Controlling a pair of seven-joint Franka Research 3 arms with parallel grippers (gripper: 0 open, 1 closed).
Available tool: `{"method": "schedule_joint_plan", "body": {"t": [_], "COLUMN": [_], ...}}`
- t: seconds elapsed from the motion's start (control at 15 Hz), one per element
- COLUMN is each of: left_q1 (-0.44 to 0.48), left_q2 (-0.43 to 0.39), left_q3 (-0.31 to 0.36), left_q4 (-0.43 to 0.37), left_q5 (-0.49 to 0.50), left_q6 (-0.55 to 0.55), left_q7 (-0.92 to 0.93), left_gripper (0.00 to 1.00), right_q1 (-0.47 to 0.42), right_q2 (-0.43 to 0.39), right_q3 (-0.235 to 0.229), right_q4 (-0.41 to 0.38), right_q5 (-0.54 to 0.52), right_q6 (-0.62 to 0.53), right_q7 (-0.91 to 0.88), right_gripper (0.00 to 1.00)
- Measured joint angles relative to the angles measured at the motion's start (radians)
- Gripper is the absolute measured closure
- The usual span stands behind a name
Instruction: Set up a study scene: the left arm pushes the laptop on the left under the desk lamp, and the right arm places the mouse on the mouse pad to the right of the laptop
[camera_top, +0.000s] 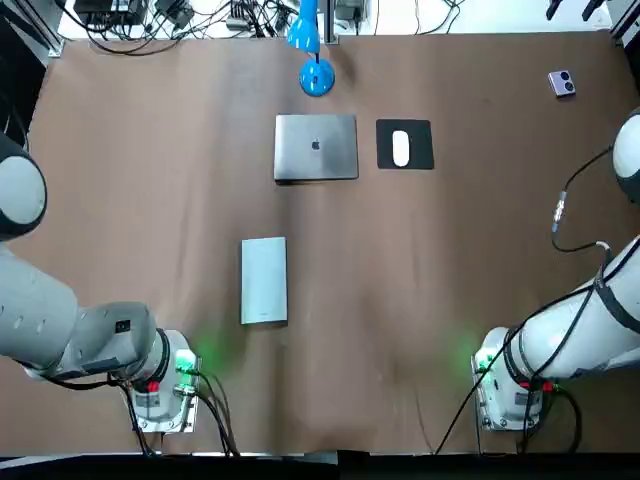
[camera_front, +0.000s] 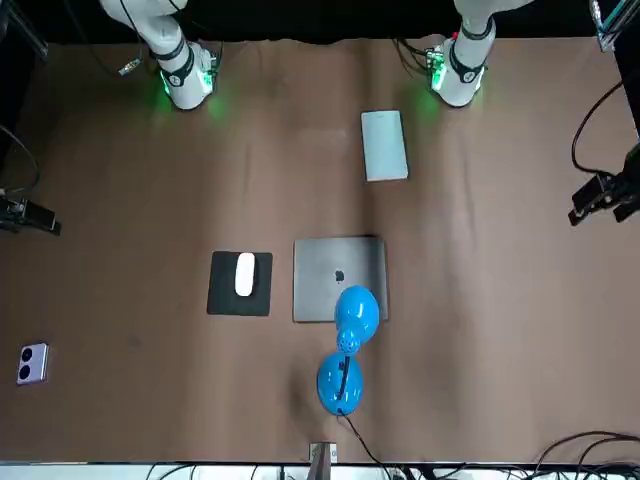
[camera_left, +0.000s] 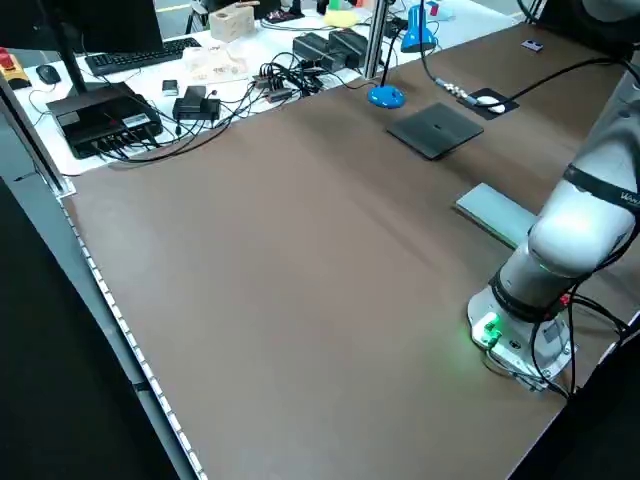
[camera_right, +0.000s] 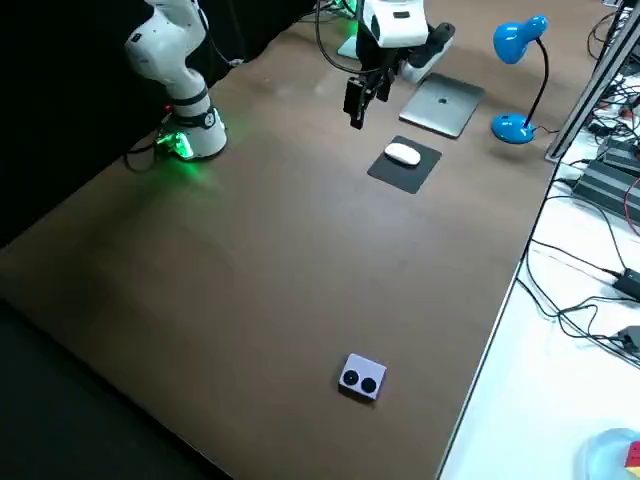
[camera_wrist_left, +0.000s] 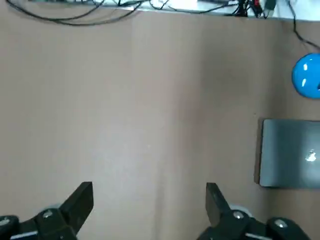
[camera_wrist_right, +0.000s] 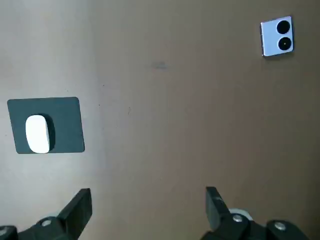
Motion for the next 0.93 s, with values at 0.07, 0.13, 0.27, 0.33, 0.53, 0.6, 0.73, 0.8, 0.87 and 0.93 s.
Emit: {"method": "schedule_joint_plan", "body": {"t": [0.07,0.13,0.27,0.33,0.53,0.6,0.73,0.8,0.87,0.93], "left_q1": [-0.012,-0.033,-0.079,-0.088,-0.094,-0.102,-0.104,-0.104,-0.104,-0.104], "left_q2": [-0.017,-0.035,-0.069,-0.082,-0.095,-0.095,-0.089,-0.083,-0.075,-0.067], "left_q3": [0.006,0.022,0.061,0.069,0.07,0.066,0.056,0.053,0.052,0.051], "left_q4": [0.001,0.001,0.001,0.004,0.042,0.049,0.048,0.046,0.042,0.037], "left_q5": [0.0,0.0,0.0,0.0,0.0,-0.001,-0.001,-0.001,-0.001,-0.001], "left_q6": [0.0,-0.001,-0.031,-0.063,-0.139,-0.156,-0.177,-0.186,-0.193,-0.195], "left_q7": [0.0,0.0,0.0,0.0,-0.001,-0.005,-0.007,-0.009,-0.009,-0.009], "left_gripper": [0.0,0.0,0.0,0.0,0.0,0.0,0.0,0.0,0.0,0.0], "right_q1": [0.0,0.0,0.0,0.0,0.0,0.0,0.001,0.001,0.001,0.001], "right_q2": [0.0,0.0,0.0,0.0,0.0,0.0,0.0,0.0,0.0,0.0], "right_q3": [0.001,0.001,0.001,0.001,0.001,0.001,0.002,0.002,0.002,0.002], "right_q4": [0.0,0.0,0.0,0.0,0.0,0.0,0.0,0.0,0.0,0.0], "right_q5": [0.0,0.0,0.0,0.0,0.0,0.0,0.0,0.0,0.0,0.0], "right_q6": [0.0,0.0,0.0,0.0,0.005,0.007,0.007,0.007,0.008,0.008], "right_q7": [0.004,0.006,0.007,0.007,0.008,0.008,0.008,0.008,0.008,0.008], "right_gripper": [0.0,0.0,0.0,0.0,0.0,0.0,0.0,0.0,0.0,0.0]}}
